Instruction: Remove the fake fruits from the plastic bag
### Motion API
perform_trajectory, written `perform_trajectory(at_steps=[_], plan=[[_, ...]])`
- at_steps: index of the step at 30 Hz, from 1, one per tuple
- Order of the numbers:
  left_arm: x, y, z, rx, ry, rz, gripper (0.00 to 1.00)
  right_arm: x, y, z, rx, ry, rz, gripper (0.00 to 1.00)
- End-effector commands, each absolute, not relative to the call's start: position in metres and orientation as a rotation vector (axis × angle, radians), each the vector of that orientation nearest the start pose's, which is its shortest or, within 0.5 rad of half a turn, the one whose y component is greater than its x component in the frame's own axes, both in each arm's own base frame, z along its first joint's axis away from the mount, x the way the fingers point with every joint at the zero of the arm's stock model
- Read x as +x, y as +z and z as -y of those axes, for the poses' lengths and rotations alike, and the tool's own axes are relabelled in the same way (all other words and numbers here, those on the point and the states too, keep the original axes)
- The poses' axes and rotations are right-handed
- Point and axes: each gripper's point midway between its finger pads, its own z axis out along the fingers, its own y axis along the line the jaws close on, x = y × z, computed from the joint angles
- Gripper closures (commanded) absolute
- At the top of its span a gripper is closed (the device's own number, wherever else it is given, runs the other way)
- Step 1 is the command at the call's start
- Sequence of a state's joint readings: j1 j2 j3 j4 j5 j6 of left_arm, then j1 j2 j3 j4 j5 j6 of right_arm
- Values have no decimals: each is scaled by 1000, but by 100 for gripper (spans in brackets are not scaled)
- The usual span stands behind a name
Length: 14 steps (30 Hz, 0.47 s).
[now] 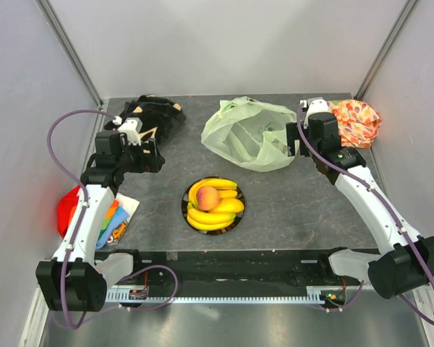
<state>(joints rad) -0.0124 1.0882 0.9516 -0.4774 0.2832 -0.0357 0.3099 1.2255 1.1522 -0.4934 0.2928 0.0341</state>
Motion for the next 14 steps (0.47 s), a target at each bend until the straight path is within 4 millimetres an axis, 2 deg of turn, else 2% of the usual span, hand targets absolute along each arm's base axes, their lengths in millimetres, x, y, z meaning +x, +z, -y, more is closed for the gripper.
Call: perform_trajectory(at_steps=[1, 5, 9, 14], plan=[[324, 198, 51, 91, -338, -2129, 1, 345, 242, -47, -80, -185, -2126, 2], [317, 191, 57, 95, -376, -2130, 1, 337, 233, -43, -96, -203, -2151, 2], [314, 187, 59, 77, -395, -2138, 1, 334, 223, -53, -117, -132, -2163, 2], [316, 190, 56, 65, -380, -2126, 1, 337, 223, -61, -131, -76, -2150, 2]])
